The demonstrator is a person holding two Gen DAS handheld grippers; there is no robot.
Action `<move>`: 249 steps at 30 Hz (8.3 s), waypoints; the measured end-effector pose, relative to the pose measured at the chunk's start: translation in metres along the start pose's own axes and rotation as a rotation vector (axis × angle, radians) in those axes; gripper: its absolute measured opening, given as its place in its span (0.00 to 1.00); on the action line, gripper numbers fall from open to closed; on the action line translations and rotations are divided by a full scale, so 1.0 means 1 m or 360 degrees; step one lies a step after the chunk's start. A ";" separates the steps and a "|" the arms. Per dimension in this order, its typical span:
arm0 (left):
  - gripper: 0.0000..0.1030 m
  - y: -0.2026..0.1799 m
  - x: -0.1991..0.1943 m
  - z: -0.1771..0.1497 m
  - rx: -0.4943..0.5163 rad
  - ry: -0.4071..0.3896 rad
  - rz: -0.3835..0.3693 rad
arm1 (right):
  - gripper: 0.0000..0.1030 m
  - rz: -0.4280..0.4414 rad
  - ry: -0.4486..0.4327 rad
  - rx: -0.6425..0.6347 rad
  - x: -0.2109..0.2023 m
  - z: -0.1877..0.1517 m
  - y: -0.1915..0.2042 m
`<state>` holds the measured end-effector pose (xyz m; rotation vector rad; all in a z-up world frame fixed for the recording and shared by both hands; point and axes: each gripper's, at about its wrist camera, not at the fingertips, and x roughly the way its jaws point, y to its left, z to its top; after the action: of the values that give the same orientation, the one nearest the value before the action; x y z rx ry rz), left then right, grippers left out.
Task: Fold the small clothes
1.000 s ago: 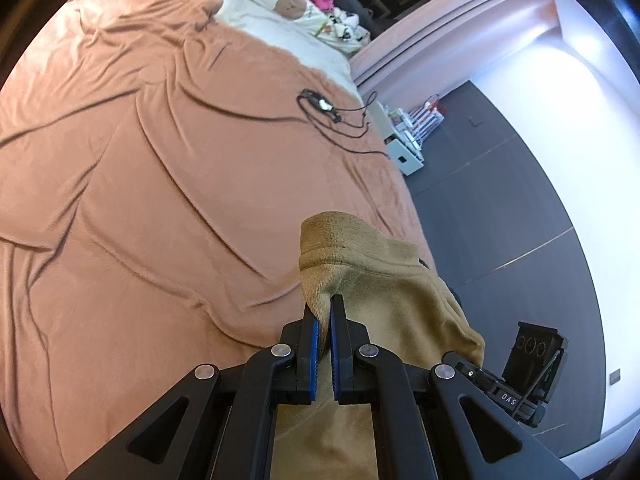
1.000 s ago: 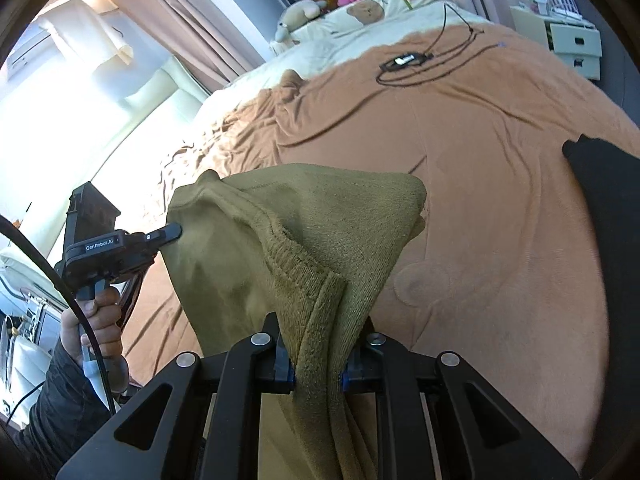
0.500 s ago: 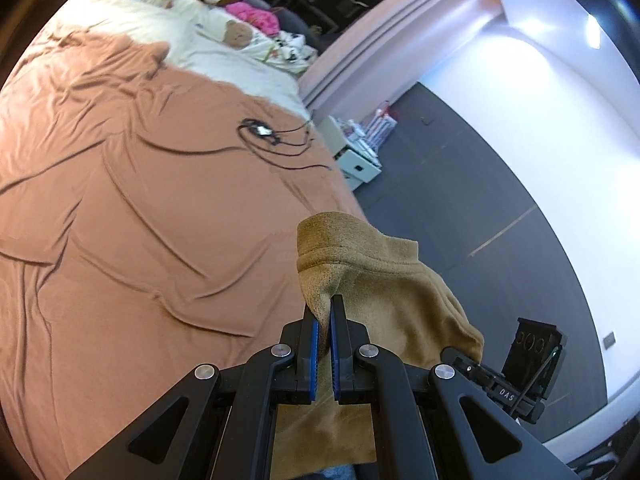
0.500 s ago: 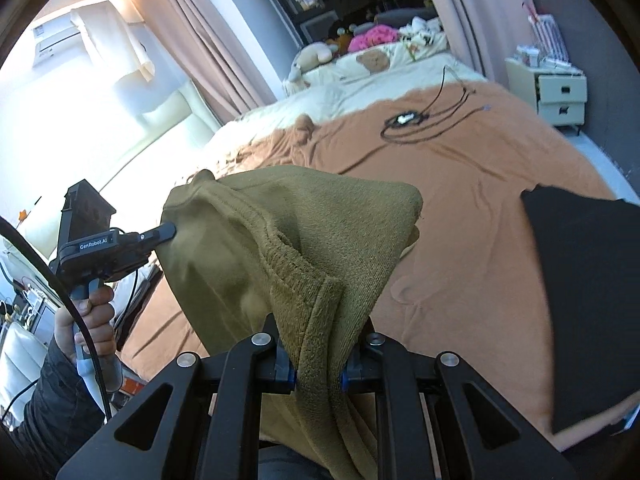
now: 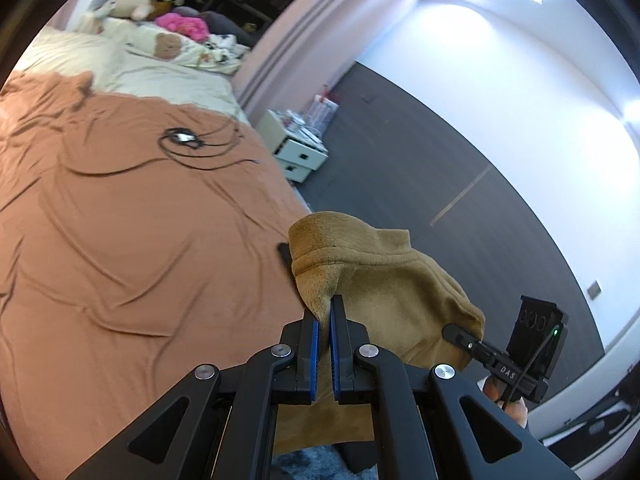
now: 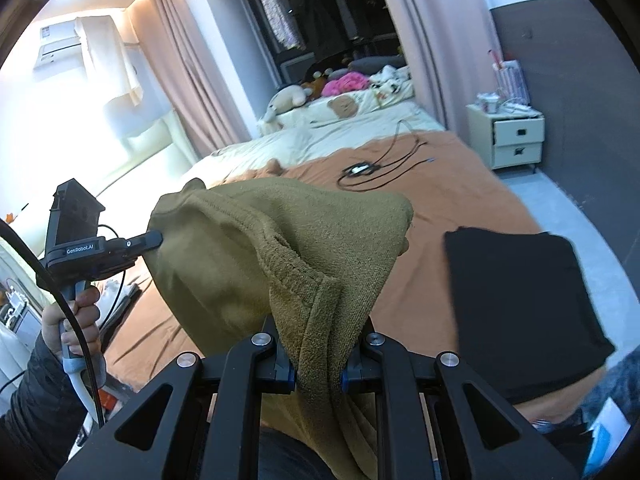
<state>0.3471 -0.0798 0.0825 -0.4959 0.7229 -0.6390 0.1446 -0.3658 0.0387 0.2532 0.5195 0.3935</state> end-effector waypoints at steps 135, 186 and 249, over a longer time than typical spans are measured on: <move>0.37 -0.018 0.427 -0.007 0.0444 0.0644 0.0224 | 0.37 -0.1022 0.0450 0.0087 0.063 0.015 -0.042; 0.96 -0.109 0.279 -0.056 0.0701 0.0481 0.0306 | 0.80 -0.1304 0.0010 0.0122 -0.095 -0.085 0.108; 0.99 -0.058 -0.199 -0.218 0.0477 -0.0448 0.0722 | 1.00 -0.0654 -0.0324 -0.0122 -0.240 -0.222 0.234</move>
<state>0.0516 -0.0269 0.0650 -0.1293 0.4394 -0.2364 -0.2330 -0.2283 0.0331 0.1058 0.3437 -0.0131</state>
